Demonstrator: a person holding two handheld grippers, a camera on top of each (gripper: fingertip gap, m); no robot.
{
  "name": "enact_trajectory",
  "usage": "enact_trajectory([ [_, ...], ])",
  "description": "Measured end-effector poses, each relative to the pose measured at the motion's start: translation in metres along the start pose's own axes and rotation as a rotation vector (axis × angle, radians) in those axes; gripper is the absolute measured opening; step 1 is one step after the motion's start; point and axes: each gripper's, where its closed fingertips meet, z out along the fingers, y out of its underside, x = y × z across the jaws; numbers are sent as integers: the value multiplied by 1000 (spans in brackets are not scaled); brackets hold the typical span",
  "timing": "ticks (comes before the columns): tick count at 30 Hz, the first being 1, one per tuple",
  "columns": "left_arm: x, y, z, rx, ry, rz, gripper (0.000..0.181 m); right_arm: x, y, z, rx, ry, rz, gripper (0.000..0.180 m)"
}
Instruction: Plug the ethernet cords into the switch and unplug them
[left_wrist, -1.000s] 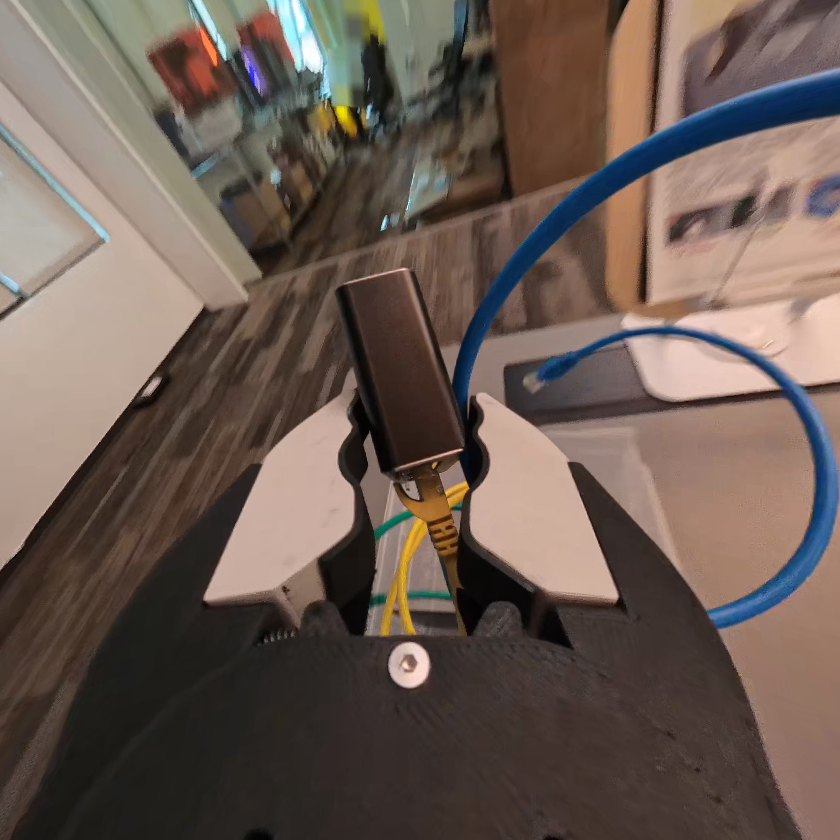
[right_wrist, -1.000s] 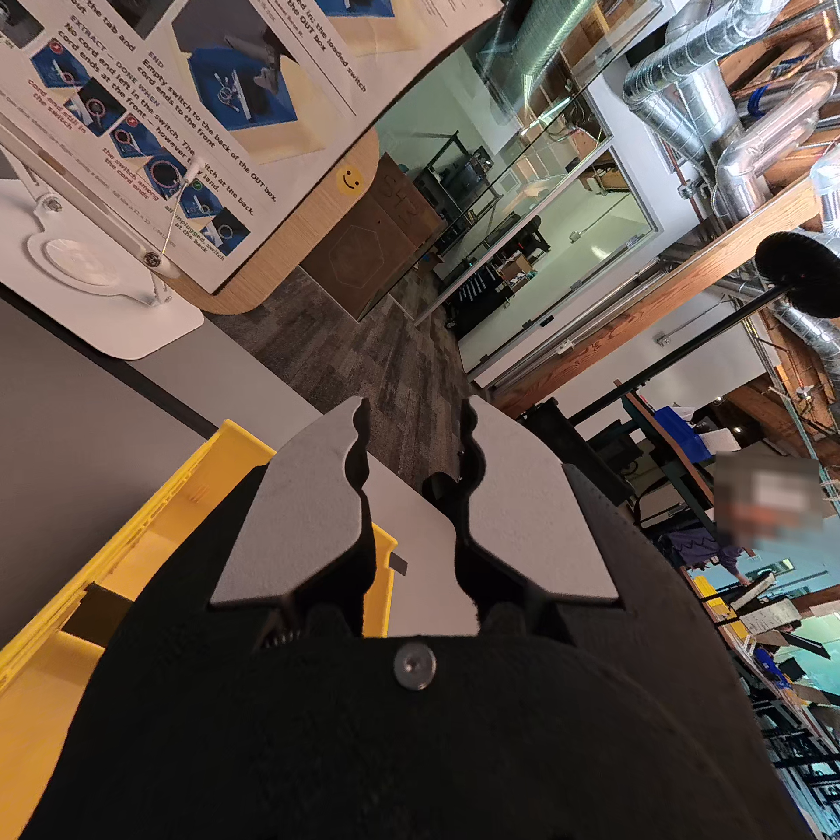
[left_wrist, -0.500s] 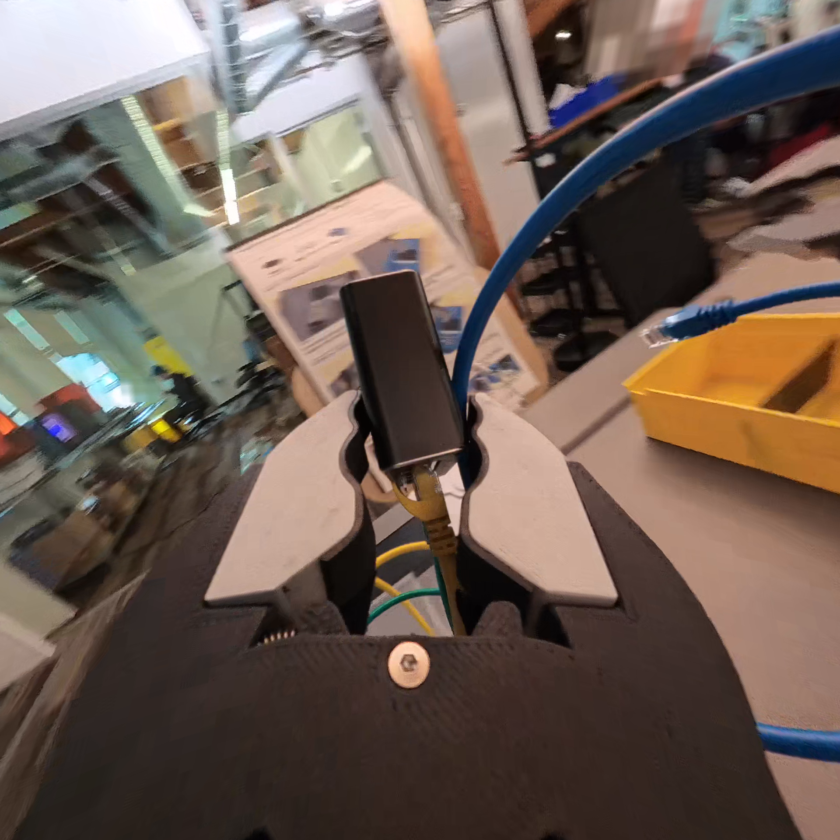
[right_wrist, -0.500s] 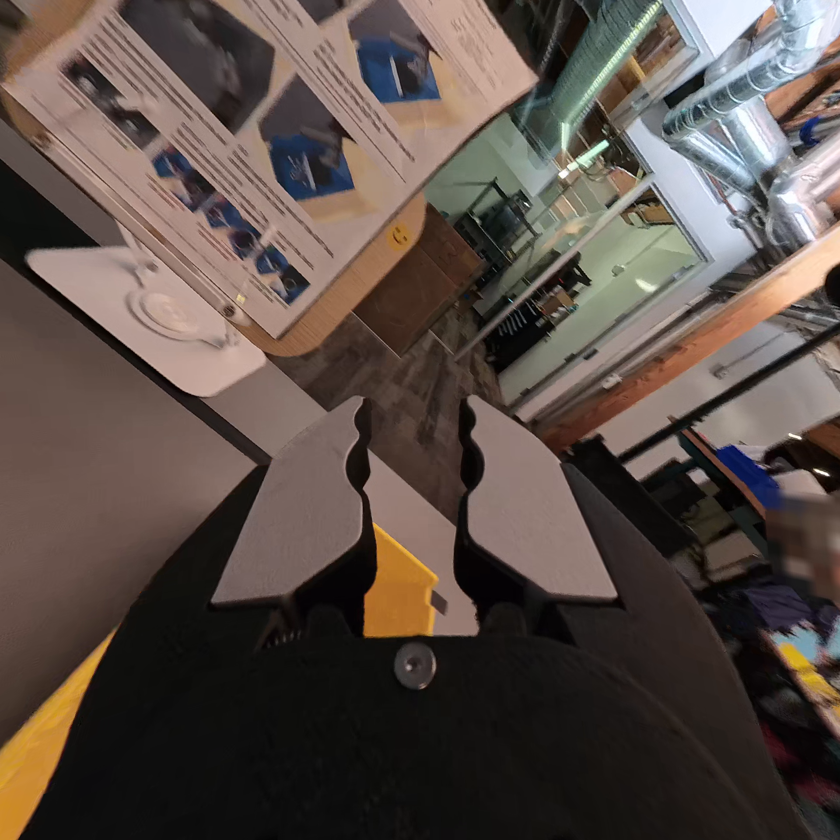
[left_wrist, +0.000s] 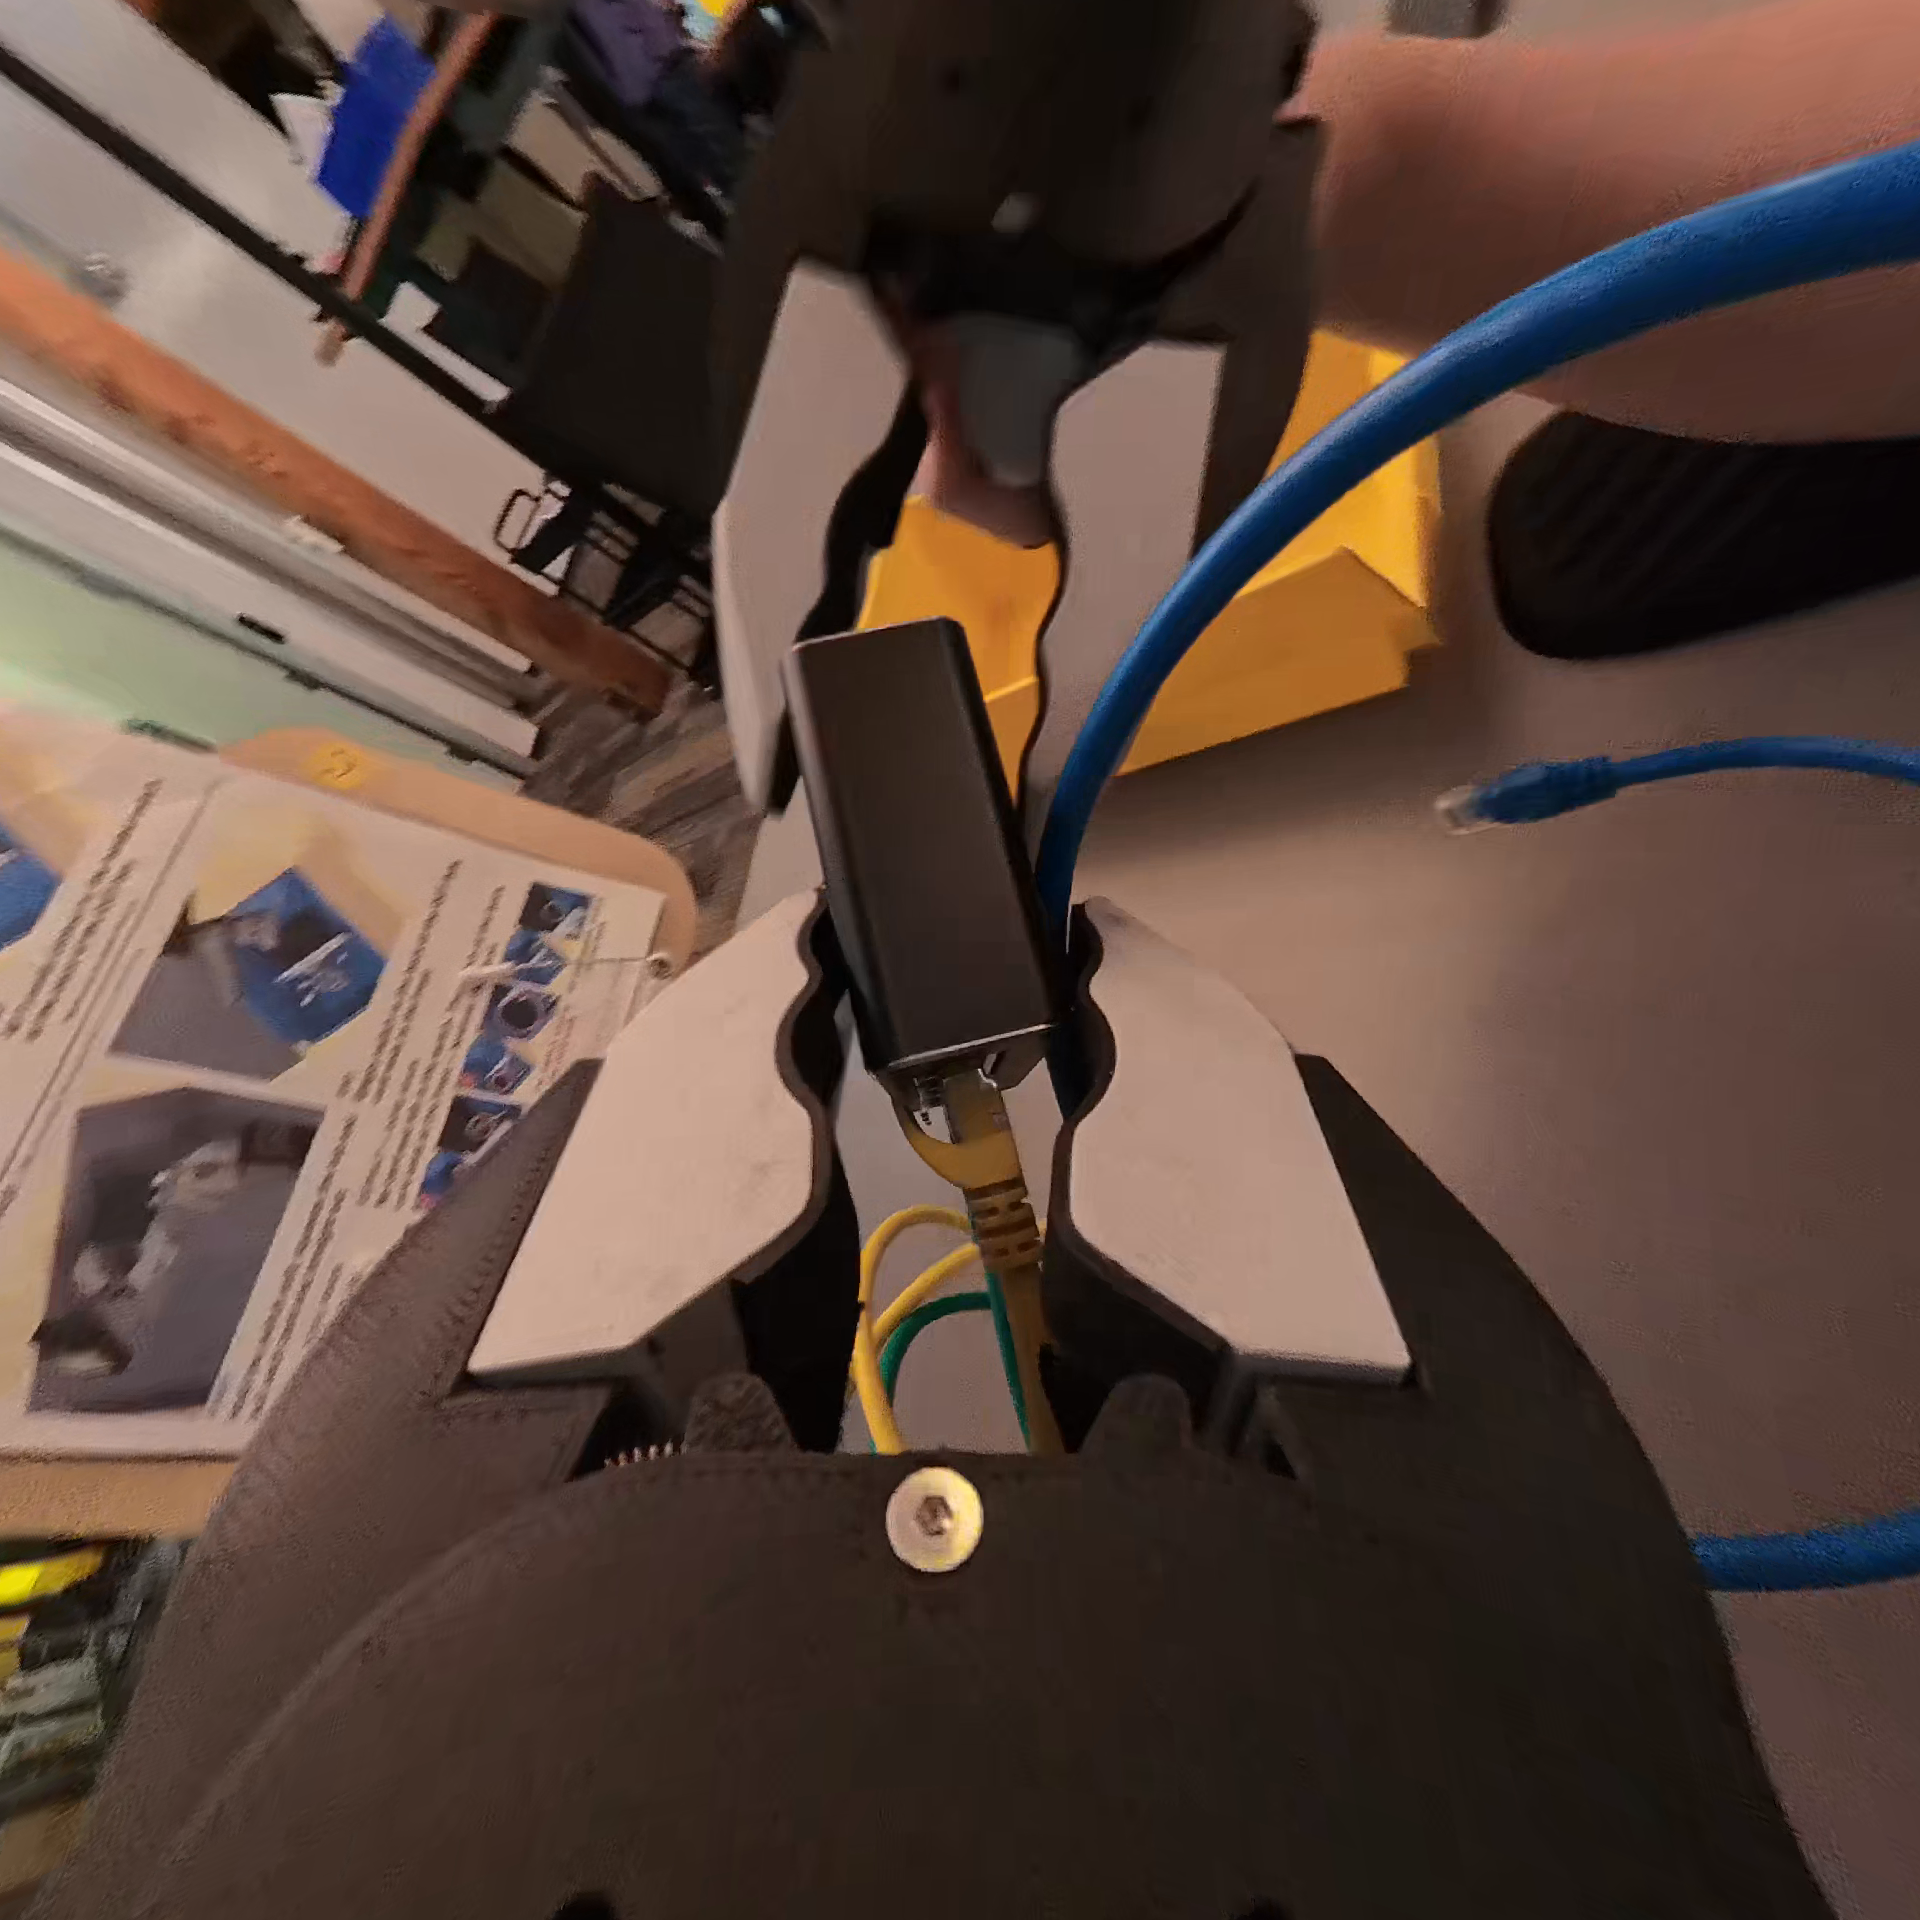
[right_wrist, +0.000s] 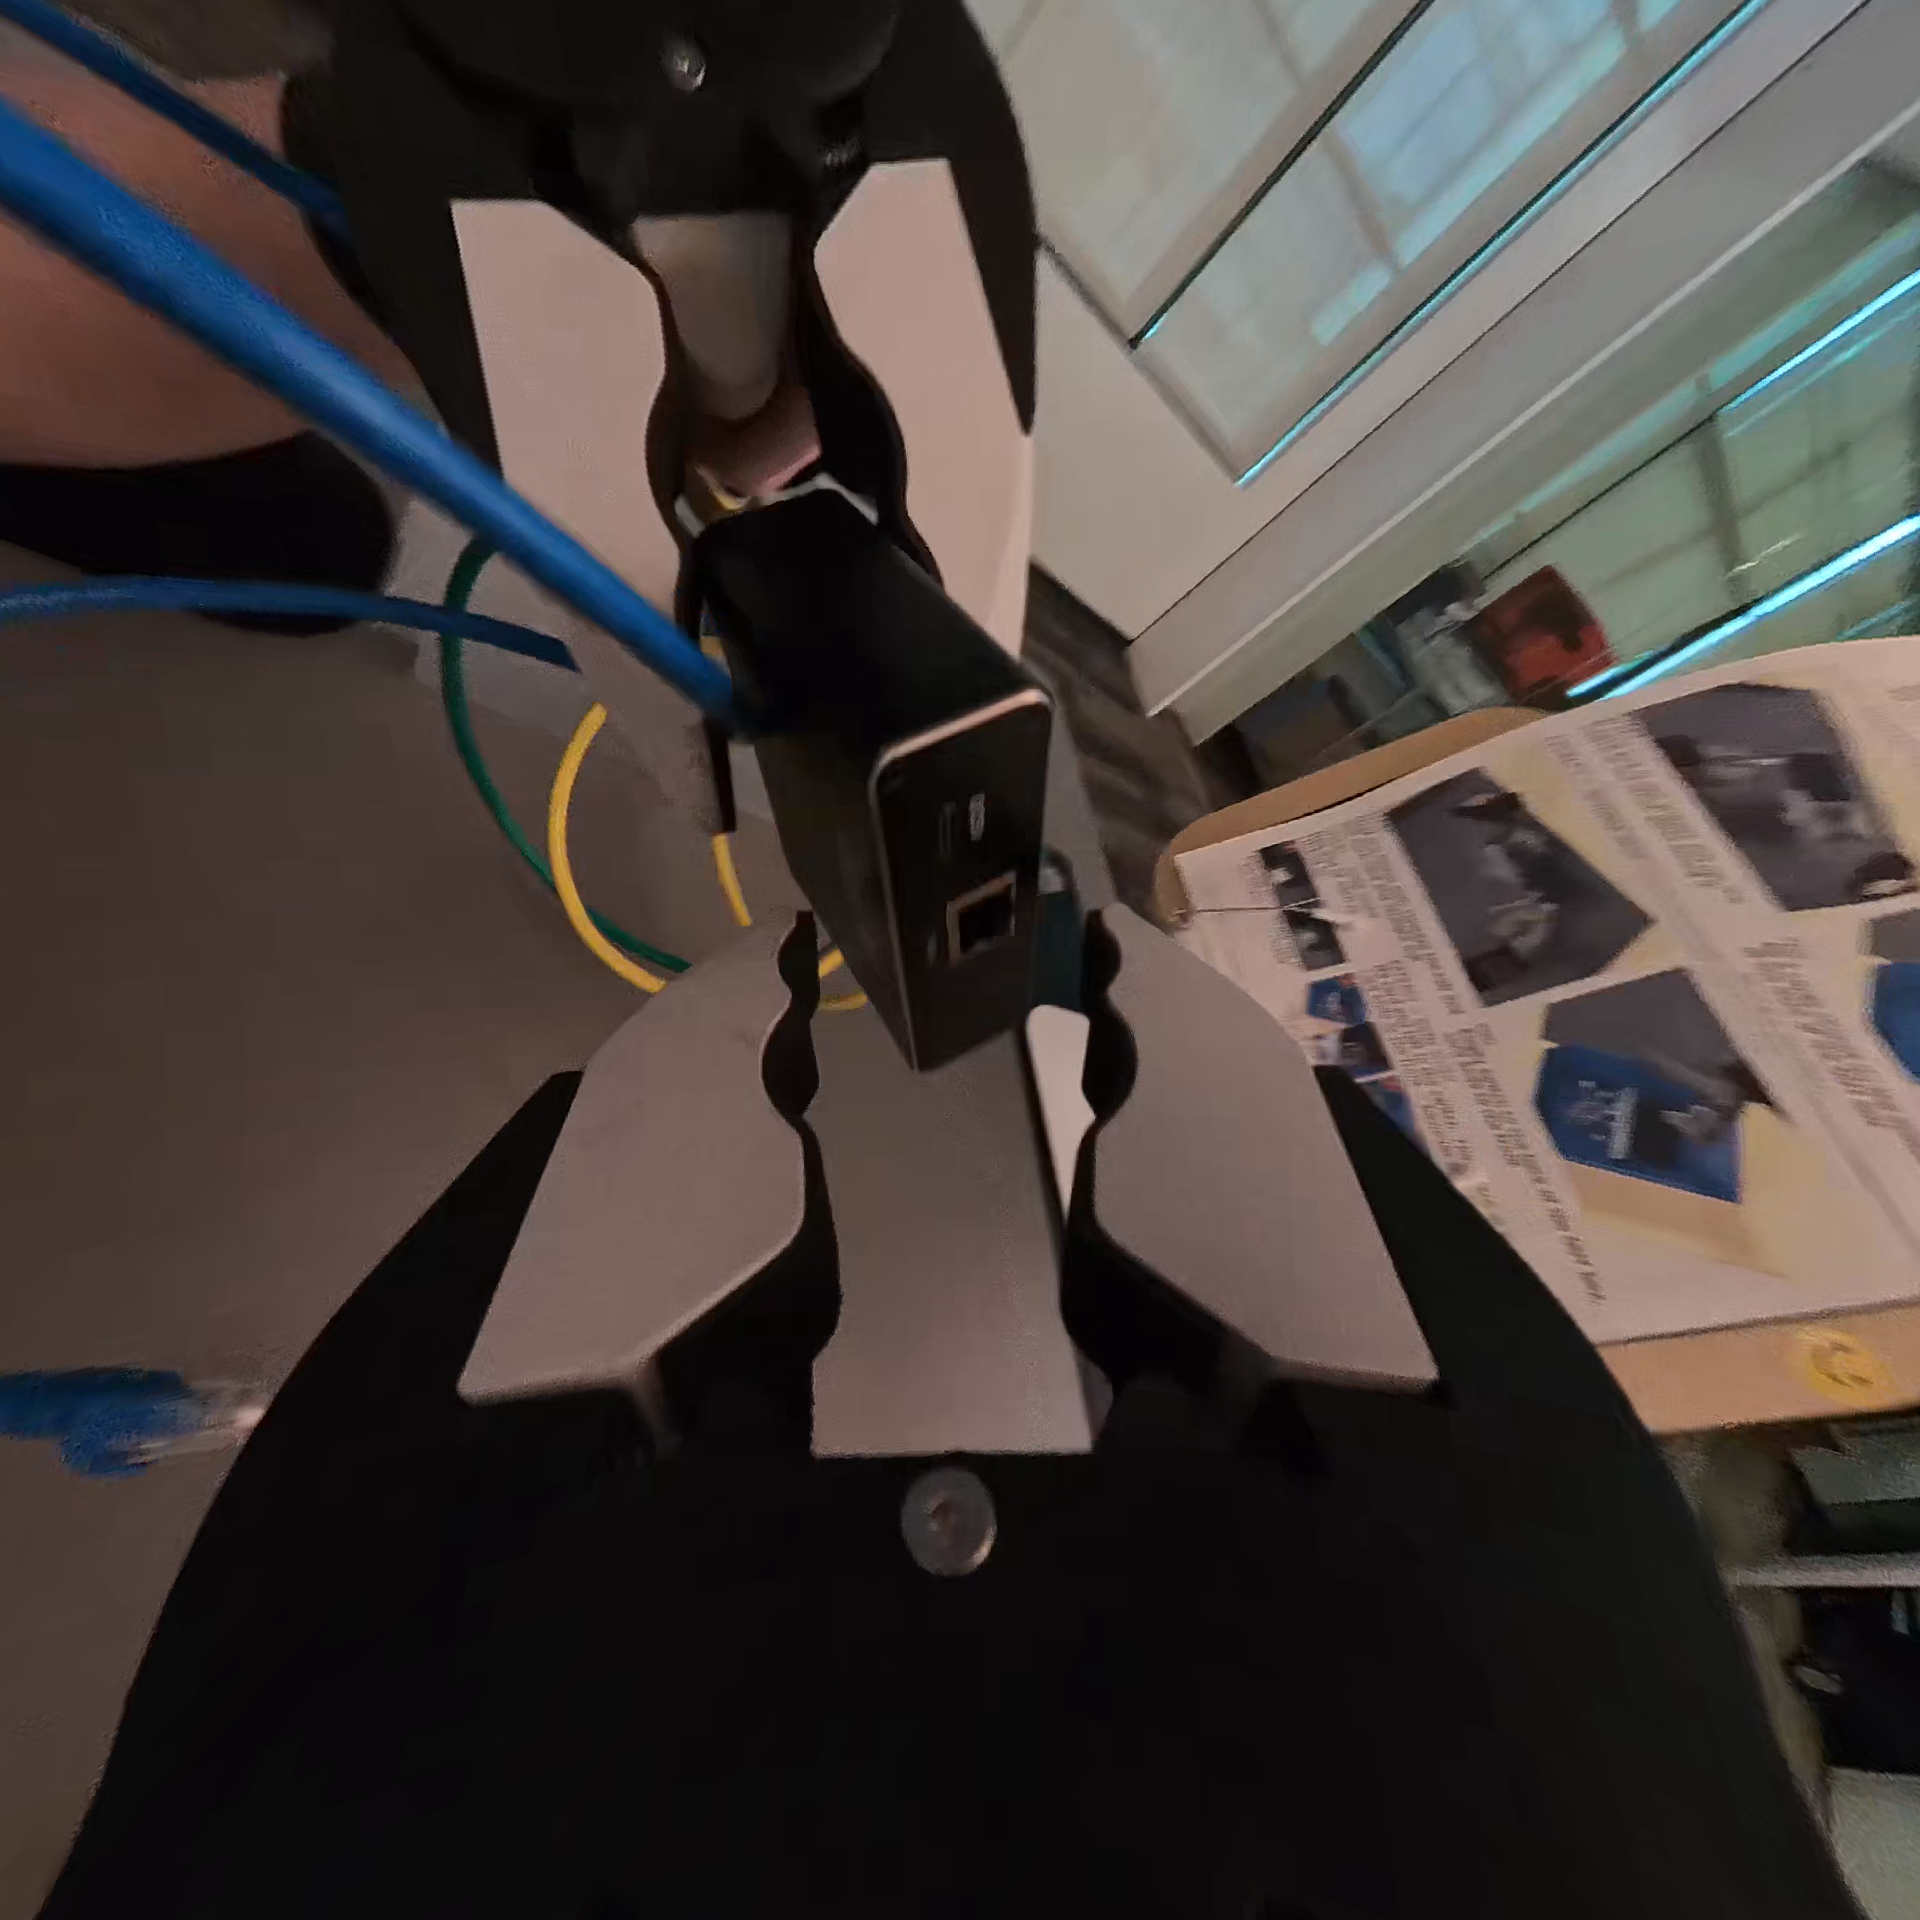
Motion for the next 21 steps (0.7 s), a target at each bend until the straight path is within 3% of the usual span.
enact_trajectory([
  [2,16,0,6,-2,70,27,40,-13,4,11,-17,-63,1,56],
  [3,22,2,9,-9,98,29,40,-22,6,14,-28,-104,-12,54],
  [4,26,4,11,-20,124,26,40,-33,8,16,-43,-162,-36,41],
  [8,33,13,12,-38,180,-6,42,-44,18,23,-106,-224,-48,36],
  [14,2,31,-18,-72,87,-98,82,-19,28,27,-221,-46,-142,36],
  [21,-59,58,-96,26,-137,-284,73,8,28,15,-275,161,-425,36],
])
